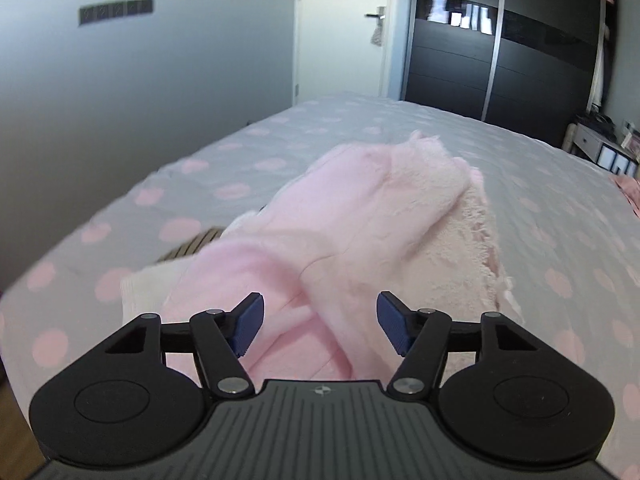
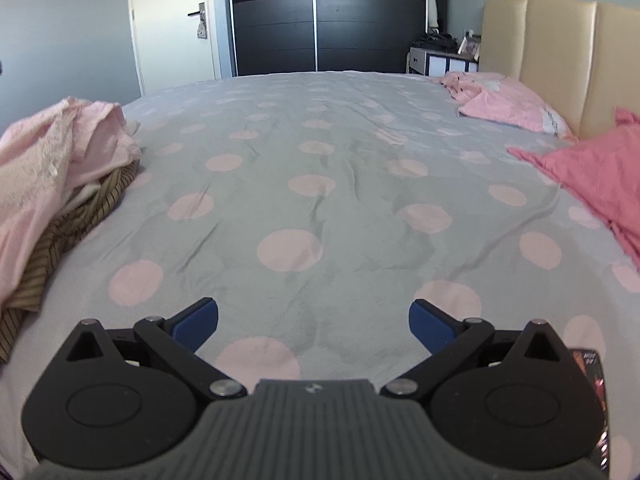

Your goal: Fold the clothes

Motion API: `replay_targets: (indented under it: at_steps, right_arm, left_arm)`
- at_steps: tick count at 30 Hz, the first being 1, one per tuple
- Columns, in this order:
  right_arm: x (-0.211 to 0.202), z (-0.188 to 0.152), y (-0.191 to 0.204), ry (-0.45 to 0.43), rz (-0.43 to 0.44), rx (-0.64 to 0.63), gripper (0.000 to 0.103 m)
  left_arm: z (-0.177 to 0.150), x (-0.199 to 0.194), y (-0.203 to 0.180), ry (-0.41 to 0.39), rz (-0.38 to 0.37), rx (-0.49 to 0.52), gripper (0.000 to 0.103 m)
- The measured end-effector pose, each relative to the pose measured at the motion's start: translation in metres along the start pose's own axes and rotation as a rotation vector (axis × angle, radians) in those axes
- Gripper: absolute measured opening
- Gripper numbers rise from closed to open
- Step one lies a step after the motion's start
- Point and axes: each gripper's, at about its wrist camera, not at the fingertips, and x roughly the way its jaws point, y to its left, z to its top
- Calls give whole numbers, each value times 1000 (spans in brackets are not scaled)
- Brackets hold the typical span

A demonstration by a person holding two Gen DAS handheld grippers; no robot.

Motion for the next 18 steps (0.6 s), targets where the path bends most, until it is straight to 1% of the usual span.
replay_targets:
  at_steps: [1, 2, 4, 5, 6, 7, 9, 11, 12, 15, 17, 18]
  right_arm:
    - [2, -1, 2, 0, -6, -18, 102]
    - [4, -1, 3, 3, -7, -27, 102]
    - [9, -2, 5, 14, 1, -29, 102]
    - [11, -3, 5, 20, 5, -29, 102]
    - [12, -3, 7, 21, 6, -35, 102]
    - [12, -4, 8, 23, 8, -41, 102]
    - [13, -5, 9, 20, 6, -55, 102]
    - [12, -5, 9, 12, -1, -68, 102]
    - [12, -5, 9, 12, -6, -68, 102]
    - [11, -5, 5, 14, -10, -45, 102]
    - [9, -4, 5, 9, -7, -46, 102]
    - [8, -4, 5, 4, -6, -50, 102]
  left_arm:
    - [-1, 4, 2, 2, -8, -20, 58]
    - [0, 7, 1, 0, -22, -27, 52]
    - [2, 12, -3, -2, -48, -16, 45]
    - [3, 17, -6, 5, -49, -8, 33]
    - [4, 22, -8, 17, -40, -13, 26]
    - [4, 25, -7, 25, -37, -32, 24]
    - [4, 28, -3, 28, -61, -80, 15]
    - [5, 20, -6, 10, -114, -83, 12]
    - [6, 14, -10, -9, -130, -62, 8]
    - [7, -5, -37, -61, -176, 22, 6]
    - [4, -18, -59, -76, -210, 73, 4]
    - [2, -23, -71, -80, -236, 101, 0]
